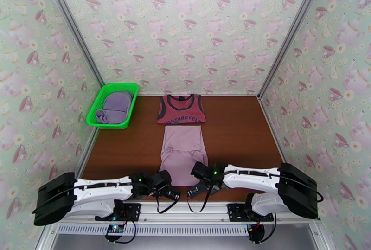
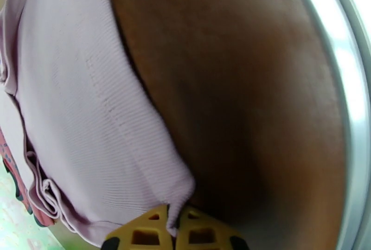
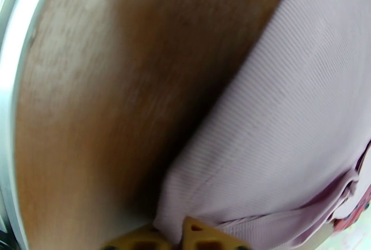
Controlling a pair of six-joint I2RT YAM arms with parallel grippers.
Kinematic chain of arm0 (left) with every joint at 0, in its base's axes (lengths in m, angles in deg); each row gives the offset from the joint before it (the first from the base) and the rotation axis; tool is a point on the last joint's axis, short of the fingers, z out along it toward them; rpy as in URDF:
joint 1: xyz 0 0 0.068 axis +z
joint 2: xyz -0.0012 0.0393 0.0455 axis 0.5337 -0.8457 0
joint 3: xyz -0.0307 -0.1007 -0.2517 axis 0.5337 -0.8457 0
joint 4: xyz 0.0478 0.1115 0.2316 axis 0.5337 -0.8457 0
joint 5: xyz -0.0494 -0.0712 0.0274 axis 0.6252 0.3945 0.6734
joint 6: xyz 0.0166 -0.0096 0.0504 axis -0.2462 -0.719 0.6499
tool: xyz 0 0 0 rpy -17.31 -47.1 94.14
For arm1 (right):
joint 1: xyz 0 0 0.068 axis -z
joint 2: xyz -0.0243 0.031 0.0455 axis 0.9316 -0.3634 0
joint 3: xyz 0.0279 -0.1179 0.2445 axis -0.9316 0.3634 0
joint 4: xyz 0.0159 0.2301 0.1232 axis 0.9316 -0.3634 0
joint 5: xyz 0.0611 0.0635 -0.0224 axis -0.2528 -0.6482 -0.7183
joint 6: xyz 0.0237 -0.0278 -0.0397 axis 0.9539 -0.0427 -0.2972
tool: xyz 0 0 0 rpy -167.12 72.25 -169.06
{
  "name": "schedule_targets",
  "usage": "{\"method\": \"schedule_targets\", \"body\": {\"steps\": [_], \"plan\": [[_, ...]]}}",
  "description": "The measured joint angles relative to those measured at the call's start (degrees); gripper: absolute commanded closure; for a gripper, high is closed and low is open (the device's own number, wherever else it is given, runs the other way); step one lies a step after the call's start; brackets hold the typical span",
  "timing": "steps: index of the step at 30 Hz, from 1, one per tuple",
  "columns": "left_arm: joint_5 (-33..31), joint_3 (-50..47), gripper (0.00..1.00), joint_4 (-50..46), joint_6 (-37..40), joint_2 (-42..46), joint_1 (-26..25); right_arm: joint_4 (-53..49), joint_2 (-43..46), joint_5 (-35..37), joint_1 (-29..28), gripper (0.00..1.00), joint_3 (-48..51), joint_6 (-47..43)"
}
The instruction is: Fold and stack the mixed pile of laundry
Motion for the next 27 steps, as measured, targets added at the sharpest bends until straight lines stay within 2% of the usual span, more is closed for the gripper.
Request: {"method": "schedule_targets", "body": {"steps": [5,8,11,14,17,21,27], "plan": [[-1.73,0.13,1.0,-2.12,0.5,4.68,0.94,-0.94,2.34,0.81,1.05,1.0,-1.11,0.15],[-1.99,2.03,1.0,-3.32,2.03,10.49,4.04,-1.07,6.91,0.7,4.28,1.0,-3.41,0.33],[-1.11,7.32,1.0,-3.45,3.5,12.94,9.68,0.52,11.47,0.42,9.6,1.0,-6.86,0.31],[0.66,13.0,1.0,-2.51,5.68,11.74,16.22,2.99,12.55,-0.35,15.56,1.0,-11.23,0.33],[3.34,17.38,1.0,-0.7,7.89,7.21,22.71,5.46,9.6,-0.92,21.11,1.0,-16.22,0.33],[7.17,23.67,1.0,1.33,9.79,-2.93,29.97,8.46,1.51,-1.81,26.86,1.0,-22.91,0.37],[11.28,34.32,1.0,3.5,11.67,-18.56,36.65,11.78,-13.33,-2.86,31.87,1.0,-31.93,1.27]]}}
